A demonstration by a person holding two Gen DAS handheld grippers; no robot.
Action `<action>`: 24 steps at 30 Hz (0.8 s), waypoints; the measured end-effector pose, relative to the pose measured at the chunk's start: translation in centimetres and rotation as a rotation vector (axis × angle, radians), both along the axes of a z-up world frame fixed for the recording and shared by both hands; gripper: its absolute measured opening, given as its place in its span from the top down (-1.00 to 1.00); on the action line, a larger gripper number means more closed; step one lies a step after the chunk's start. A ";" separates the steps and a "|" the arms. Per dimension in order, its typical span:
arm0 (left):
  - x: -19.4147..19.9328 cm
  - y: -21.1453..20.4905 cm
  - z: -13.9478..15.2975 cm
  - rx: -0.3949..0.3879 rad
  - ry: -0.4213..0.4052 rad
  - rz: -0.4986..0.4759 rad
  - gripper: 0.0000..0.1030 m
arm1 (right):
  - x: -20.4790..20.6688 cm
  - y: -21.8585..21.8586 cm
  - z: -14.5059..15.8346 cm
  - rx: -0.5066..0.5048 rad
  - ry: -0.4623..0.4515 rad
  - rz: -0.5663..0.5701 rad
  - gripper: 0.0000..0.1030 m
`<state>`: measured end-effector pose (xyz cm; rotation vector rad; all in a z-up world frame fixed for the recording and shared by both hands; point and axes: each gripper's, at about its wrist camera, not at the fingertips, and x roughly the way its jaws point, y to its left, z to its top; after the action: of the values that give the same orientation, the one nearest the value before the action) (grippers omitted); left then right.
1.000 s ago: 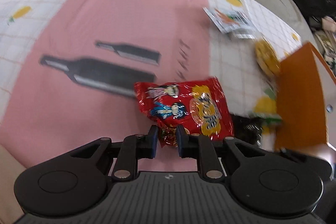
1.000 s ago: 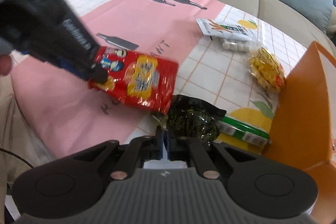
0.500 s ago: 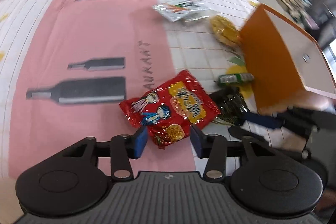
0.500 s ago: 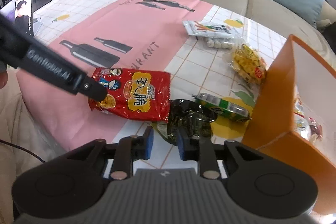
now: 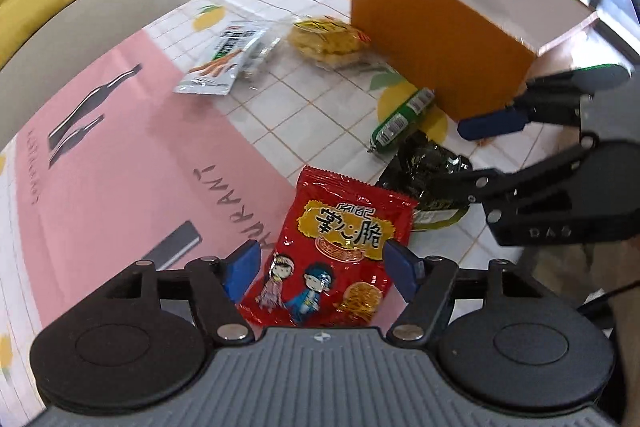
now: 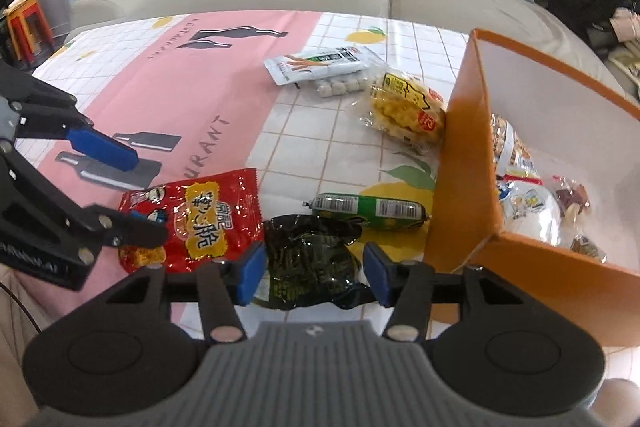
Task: Organize snacks
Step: 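Grasp the red chili packet with the left gripper while the right gripper grasps the black seaweed packet, then carry the chili packet with the left gripper while the right gripper carries the seaweed packet into the box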
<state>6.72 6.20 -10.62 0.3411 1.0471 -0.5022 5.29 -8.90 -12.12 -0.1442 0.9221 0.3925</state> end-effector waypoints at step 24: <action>2.7 -0.8 -3.7 -0.050 0.106 -0.120 -0.99 | 1.7 0.3 -3.1 0.018 0.066 -0.073 -0.10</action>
<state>9.39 5.42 -14.30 0.3372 1.1189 -0.6585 7.01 -8.61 -15.27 -0.0809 0.9857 0.3396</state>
